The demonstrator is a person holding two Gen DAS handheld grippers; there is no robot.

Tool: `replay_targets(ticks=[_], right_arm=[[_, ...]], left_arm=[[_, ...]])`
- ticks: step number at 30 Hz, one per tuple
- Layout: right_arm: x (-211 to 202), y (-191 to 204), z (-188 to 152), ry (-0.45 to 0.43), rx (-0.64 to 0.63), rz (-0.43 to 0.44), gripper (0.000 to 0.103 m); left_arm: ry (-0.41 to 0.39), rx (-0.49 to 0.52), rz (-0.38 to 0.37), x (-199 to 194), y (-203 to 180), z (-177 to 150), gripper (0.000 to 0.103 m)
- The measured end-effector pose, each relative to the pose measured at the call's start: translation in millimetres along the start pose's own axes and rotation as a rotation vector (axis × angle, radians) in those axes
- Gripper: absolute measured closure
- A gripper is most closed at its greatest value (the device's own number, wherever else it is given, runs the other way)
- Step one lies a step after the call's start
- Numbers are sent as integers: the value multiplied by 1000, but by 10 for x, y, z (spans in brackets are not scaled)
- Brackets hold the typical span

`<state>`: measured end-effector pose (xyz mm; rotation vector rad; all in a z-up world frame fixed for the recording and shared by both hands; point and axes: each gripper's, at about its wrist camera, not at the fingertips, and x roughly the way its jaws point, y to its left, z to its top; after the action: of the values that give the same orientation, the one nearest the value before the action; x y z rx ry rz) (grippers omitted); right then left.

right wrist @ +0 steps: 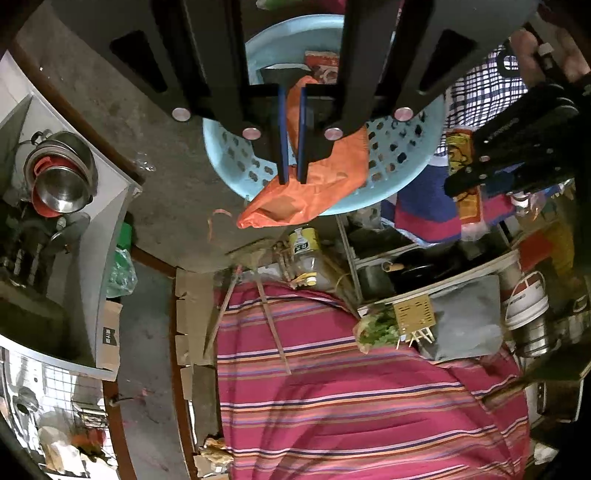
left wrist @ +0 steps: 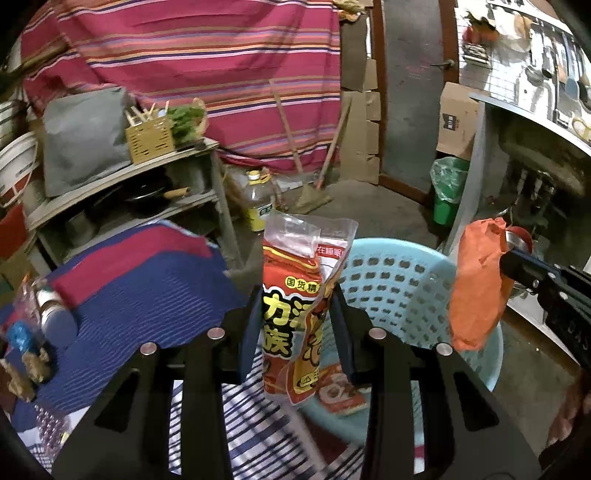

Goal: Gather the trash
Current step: 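Open the right tool and left tool to drop both items into the basket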

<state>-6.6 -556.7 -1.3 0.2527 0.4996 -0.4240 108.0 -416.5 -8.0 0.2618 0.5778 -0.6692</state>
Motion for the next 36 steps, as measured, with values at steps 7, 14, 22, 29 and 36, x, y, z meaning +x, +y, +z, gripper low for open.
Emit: replay_targets(ticks=[7, 14, 22, 29, 36], right_arm=[[102, -56, 23, 9, 10, 4, 98], [159, -78, 58, 11, 9, 20, 98], [208, -24, 42, 23, 1, 30, 98], [325, 185, 40, 42, -41, 31, 98], [531, 270, -44, 96, -38, -15, 48]], left_arm=[[-18, 4, -36, 147, -185, 112, 68], [-11, -19, -74, 215, -158, 144, 56], [-40, -49, -8, 66, 80, 203, 32], [-72, -74, 93, -205, 406, 106, 15], [-84, -125, 163, -480, 779, -17, 10]])
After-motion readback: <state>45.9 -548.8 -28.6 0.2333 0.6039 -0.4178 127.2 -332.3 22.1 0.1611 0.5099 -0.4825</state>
